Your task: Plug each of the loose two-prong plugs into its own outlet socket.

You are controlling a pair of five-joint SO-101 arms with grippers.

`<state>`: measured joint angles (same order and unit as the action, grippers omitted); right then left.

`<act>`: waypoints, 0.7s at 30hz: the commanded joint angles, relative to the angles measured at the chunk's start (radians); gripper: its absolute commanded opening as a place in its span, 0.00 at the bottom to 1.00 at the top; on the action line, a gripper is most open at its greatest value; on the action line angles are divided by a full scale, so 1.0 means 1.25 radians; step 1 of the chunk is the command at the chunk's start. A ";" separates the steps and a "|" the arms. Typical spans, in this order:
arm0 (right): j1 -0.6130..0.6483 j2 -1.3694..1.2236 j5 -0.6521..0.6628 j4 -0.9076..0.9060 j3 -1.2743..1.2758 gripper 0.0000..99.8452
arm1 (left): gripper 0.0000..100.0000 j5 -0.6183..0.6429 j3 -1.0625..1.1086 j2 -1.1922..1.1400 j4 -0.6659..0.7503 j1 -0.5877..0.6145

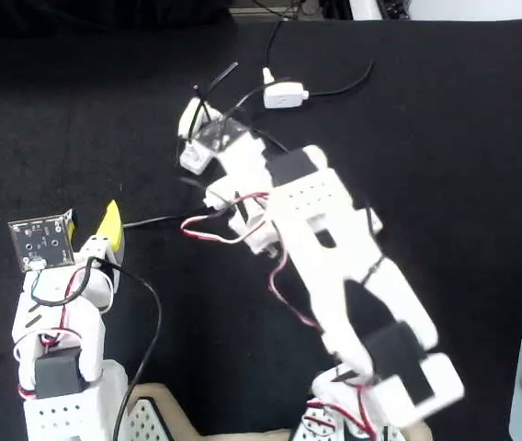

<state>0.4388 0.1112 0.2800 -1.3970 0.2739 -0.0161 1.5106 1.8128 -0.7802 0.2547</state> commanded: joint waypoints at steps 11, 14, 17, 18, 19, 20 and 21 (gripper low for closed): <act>0.168 0.238 -0.292 0.022 -0.045 0.01 | 0.22 0.006 -0.007 0.006 0.014 0.008; 0.205 0.268 -0.349 0.022 -0.041 0.01 | 0.22 0.006 -0.007 0.006 0.014 0.008; 0.241 0.295 -0.412 0.034 -0.002 0.01 | 0.22 0.006 -0.007 0.006 0.014 0.007; 0.255 0.304 -0.415 0.047 0.020 0.01 | 0.22 0.006 -0.007 0.006 0.014 0.003; 0.271 0.315 -0.410 0.064 0.046 0.01 | 0.22 0.006 -0.007 0.006 0.014 0.002; 0.288 0.327 -0.399 0.085 0.075 0.01 | 0.22 0.007 -0.007 0.006 0.015 0.002; 0.303 0.343 -0.387 0.109 0.107 0.01 | 0.22 0.007 -0.007 0.006 0.016 0.001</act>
<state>0.7641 0.4795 -0.2140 -1.3280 0.3506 -0.0161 1.5106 1.8128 -0.7802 0.2547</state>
